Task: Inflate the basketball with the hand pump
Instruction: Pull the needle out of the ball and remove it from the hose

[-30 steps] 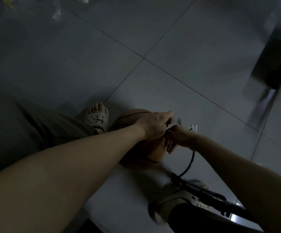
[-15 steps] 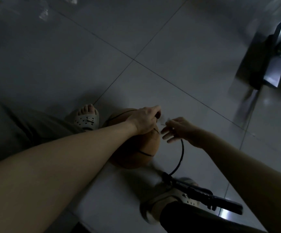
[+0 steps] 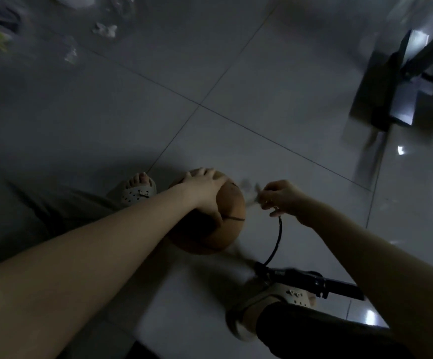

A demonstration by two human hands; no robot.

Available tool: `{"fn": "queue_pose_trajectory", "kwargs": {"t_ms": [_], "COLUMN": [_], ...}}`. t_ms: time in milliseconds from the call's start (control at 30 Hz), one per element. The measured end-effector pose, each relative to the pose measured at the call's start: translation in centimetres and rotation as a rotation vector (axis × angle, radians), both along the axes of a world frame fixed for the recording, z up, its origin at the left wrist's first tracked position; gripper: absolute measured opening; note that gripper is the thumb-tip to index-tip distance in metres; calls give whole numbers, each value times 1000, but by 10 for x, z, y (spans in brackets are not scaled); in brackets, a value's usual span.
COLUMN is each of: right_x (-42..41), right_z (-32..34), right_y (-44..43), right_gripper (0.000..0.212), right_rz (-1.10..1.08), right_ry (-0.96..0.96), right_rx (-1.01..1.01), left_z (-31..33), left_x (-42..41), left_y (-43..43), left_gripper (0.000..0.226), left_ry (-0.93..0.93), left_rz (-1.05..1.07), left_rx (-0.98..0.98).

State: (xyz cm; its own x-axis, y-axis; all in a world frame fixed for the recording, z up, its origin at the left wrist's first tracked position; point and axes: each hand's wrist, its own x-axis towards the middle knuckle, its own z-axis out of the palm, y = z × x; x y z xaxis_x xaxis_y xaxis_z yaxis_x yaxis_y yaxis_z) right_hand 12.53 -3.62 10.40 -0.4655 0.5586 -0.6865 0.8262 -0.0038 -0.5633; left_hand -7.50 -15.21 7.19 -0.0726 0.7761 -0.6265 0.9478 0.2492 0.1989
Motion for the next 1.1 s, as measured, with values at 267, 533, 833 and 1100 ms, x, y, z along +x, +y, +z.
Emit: {"fn": "queue_pose_trajectory", "kwargs": {"t_ms": [267, 533, 833, 1100], "right_x": [63, 90, 113, 135], "right_z": [24, 41, 52, 87], "right_y": [7, 10, 19, 30], "right_gripper": [20, 16, 18, 15], "right_rz": [2, 80, -113, -544], "right_ry": [-124, -165, 71, 388], "right_rx": [71, 284, 619, 114], "left_z": [5, 22, -50, -54], "left_x": [31, 96, 191, 204], "left_y": [14, 52, 95, 91], "left_gripper": [88, 48, 77, 9], "left_ry": [112, -17, -451, -845], "left_rz": [-97, 22, 609, 920], "left_rx": [227, 299, -155, -295]}}
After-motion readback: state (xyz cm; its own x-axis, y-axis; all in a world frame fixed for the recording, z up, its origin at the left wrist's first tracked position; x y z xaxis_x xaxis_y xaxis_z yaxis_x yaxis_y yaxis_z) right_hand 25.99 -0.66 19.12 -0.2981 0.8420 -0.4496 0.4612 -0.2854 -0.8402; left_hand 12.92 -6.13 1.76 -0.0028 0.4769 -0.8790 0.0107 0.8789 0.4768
